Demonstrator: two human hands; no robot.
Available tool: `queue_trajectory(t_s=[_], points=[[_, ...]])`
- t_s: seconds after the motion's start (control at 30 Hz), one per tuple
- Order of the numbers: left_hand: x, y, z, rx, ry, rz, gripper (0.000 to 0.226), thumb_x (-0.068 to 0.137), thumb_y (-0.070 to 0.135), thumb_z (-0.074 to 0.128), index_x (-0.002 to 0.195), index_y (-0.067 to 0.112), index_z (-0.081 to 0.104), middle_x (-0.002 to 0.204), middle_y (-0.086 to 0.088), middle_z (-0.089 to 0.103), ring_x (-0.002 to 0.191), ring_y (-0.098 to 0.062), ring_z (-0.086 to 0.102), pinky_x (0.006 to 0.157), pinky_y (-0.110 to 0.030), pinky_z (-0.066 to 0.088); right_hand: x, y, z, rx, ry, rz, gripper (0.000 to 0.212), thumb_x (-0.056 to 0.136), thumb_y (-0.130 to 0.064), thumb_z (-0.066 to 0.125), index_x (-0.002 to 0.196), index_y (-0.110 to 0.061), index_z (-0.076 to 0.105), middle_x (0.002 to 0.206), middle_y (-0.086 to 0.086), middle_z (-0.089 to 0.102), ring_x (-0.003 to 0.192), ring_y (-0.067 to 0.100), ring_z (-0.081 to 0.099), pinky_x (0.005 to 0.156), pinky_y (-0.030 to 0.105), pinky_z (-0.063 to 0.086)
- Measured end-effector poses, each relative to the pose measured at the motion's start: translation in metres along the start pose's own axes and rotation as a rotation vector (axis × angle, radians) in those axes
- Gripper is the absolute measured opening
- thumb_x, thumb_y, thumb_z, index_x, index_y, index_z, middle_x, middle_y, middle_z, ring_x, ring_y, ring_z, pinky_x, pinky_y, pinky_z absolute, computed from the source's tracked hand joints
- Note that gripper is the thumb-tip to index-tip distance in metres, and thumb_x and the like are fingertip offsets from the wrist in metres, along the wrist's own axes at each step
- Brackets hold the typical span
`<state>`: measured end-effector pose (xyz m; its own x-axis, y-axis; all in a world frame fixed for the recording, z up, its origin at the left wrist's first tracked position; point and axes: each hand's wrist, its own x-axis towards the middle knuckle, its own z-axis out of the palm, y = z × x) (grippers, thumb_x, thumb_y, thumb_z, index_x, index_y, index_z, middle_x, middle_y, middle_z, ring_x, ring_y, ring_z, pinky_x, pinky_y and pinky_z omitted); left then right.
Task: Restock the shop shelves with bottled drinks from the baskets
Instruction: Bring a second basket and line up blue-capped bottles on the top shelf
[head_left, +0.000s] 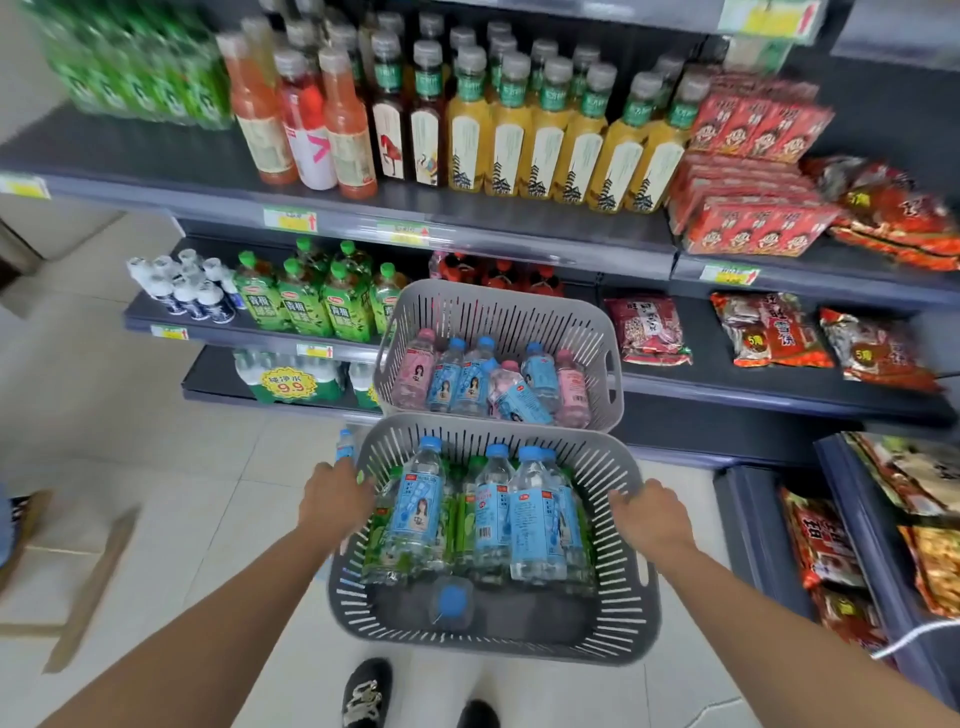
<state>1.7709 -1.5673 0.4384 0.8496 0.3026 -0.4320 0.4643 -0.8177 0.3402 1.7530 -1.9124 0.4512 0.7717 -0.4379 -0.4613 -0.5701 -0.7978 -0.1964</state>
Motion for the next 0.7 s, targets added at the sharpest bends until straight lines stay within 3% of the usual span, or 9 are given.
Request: queue_trajectory(t_s=[0.1,0.2,0.33,0.43,0.53,0.7], points=[[-0.007,0.014,-0.002,0.187,0.172,0.262,0.039,0.092,0.023,0.052,0.13,0.016,0.049,0.123,-0.013,0.049,0.113,-0.031,0.046,0.093,-0.042,0.041,-0.012,-0.025,0.003,-0.066,0.163,-0.144,0.054,0.091,-0.044,0.054,0.128,-0.007,0.047,0.128,0.015,0.049,0.122,0.031,0.043,0.098,0.042,0.043],[-0.006,0.026,0.008,0.21,0.093,0.413,0.032,0.094,0.021,0.053,0.125,0.011,0.056,0.128,-0.013,0.05,0.116,-0.03,0.047,0.096,-0.039,0.041,-0.018,-0.046,0.02,-0.062,0.031,-0.18,0.052,0.086,-0.049,0.059,0.121,-0.011,0.056,0.123,0.011,0.056,0.115,0.027,0.052,0.097,0.039,0.048],[-0.002,0.033,0.03,0.191,-0.195,0.308,0.053,0.097,0.03,0.051,0.142,0.006,0.036,0.134,-0.018,0.043,0.123,-0.032,0.045,0.103,-0.038,0.038,-0.025,-0.055,0.048,0.133,-0.22,-0.038,0.07,0.071,-0.059,0.07,0.125,-0.017,0.054,0.121,0.006,0.061,0.107,0.025,0.061,0.091,0.037,0.052],[0.005,0.029,0.047,0.084,-0.334,0.205,0.064,0.096,0.028,0.051,0.144,-0.002,0.021,0.137,-0.023,0.038,0.124,-0.035,0.046,0.101,-0.039,0.04,-0.026,-0.059,0.055,0.188,-0.241,0.014,0.073,0.073,-0.055,0.073,0.128,-0.013,0.05,0.124,0.006,0.061,0.108,0.025,0.062,0.092,0.038,0.052],[0.019,0.022,0.061,-0.073,-0.407,0.058,0.067,0.085,0.027,0.065,0.133,-0.006,0.033,0.125,-0.021,0.051,0.111,-0.033,0.057,0.091,-0.04,0.051,-0.025,-0.063,0.058,0.241,-0.252,0.062,0.069,0.075,-0.048,0.076,0.126,-0.01,0.051,0.119,0.008,0.065,0.102,0.025,0.064,0.09,0.036,0.053],[0.035,0.012,0.078,-0.193,-0.462,-0.026,0.06,0.076,0.034,0.075,0.119,-0.001,0.054,0.117,-0.018,0.061,0.11,-0.031,0.059,0.093,-0.043,0.053,-0.031,-0.068,0.06,0.332,-0.22,0.105,0.063,0.067,-0.04,0.082,0.117,-0.011,0.057,0.104,0.002,0.066,0.088,0.019,0.063,0.083,0.032,0.054]])
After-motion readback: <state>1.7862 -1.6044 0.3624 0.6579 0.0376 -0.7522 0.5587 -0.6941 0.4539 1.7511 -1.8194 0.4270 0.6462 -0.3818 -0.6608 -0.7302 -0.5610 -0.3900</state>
